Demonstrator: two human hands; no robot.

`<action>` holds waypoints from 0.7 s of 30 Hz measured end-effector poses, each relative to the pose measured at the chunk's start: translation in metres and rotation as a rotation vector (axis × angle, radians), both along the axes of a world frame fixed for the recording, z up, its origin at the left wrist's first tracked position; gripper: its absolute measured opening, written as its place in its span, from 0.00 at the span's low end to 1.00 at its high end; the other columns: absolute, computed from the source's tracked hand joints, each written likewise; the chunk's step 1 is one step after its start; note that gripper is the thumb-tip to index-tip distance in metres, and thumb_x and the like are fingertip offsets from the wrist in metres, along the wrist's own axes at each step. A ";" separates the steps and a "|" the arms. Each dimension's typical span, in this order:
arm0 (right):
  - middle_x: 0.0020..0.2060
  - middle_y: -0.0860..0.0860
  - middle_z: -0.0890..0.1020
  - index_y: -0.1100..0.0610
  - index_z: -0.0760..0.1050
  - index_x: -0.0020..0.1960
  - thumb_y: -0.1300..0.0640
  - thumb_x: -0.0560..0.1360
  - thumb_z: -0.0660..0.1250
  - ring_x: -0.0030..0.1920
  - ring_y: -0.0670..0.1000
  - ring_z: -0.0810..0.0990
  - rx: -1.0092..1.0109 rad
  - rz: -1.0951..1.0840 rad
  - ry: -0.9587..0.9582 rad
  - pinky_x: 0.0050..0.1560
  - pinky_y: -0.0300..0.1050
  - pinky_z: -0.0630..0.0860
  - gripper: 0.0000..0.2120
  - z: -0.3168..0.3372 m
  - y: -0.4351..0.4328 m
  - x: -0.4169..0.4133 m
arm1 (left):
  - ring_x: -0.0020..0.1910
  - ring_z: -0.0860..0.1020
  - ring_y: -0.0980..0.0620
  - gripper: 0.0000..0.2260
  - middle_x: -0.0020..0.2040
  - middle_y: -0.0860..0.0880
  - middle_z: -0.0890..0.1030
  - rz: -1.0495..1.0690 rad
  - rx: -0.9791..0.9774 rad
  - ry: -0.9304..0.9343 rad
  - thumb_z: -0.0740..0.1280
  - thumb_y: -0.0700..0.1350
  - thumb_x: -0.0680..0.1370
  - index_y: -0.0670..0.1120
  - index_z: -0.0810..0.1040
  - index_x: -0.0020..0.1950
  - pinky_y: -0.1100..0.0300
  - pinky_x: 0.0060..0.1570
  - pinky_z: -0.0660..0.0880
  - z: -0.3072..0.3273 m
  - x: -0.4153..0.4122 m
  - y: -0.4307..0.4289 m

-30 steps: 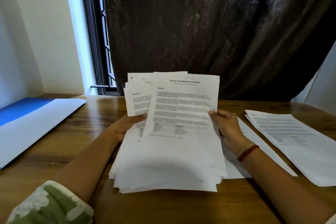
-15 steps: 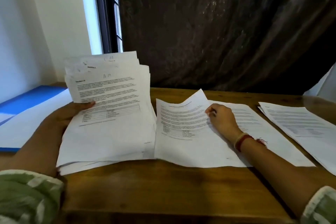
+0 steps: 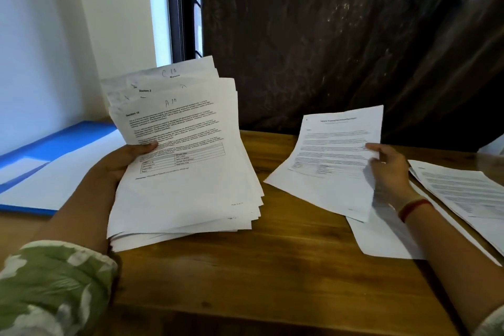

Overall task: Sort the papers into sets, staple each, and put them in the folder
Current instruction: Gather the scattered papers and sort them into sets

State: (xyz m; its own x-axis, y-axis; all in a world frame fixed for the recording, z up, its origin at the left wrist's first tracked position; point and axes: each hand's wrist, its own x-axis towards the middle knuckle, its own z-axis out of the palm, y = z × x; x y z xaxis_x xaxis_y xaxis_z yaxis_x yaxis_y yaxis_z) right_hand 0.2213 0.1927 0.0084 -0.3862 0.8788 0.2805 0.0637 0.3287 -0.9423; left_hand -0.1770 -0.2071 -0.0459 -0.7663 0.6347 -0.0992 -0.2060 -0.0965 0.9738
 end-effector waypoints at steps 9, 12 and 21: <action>0.60 0.54 0.78 0.57 0.78 0.58 0.69 0.78 0.63 0.58 0.54 0.77 0.063 0.292 -0.246 0.51 0.40 0.76 0.13 -0.011 -0.055 -0.031 | 0.45 0.84 0.44 0.27 0.52 0.42 0.84 -0.138 0.143 -0.014 0.81 0.42 0.60 0.46 0.79 0.57 0.47 0.40 0.82 0.064 0.117 0.031; 0.61 0.52 0.78 0.57 0.78 0.62 0.65 0.77 0.66 0.62 0.53 0.76 0.346 0.268 -0.459 0.60 0.42 0.72 0.14 -0.016 -0.065 -0.034 | 0.53 0.81 0.40 0.25 0.59 0.40 0.81 -0.170 -0.022 0.060 0.73 0.39 0.68 0.45 0.76 0.65 0.45 0.49 0.81 0.055 0.115 0.046; 0.51 0.54 0.82 0.56 0.79 0.56 0.53 0.79 0.64 0.50 0.55 0.80 0.658 0.084 -0.702 0.50 0.41 0.74 0.10 -0.023 -0.075 -0.022 | 0.51 0.82 0.41 0.15 0.59 0.40 0.80 -0.163 -0.003 0.084 0.67 0.37 0.73 0.46 0.78 0.59 0.45 0.51 0.79 0.051 0.113 0.057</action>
State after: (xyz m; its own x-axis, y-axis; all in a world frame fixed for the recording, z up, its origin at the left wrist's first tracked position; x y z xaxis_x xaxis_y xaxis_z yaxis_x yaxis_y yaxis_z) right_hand 0.1992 0.1175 -0.0143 -0.7077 0.5903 0.3883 0.4948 0.8064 -0.3240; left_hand -0.0641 -0.1500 0.0050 -0.6591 0.7509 -0.0412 -0.1365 -0.0656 0.9885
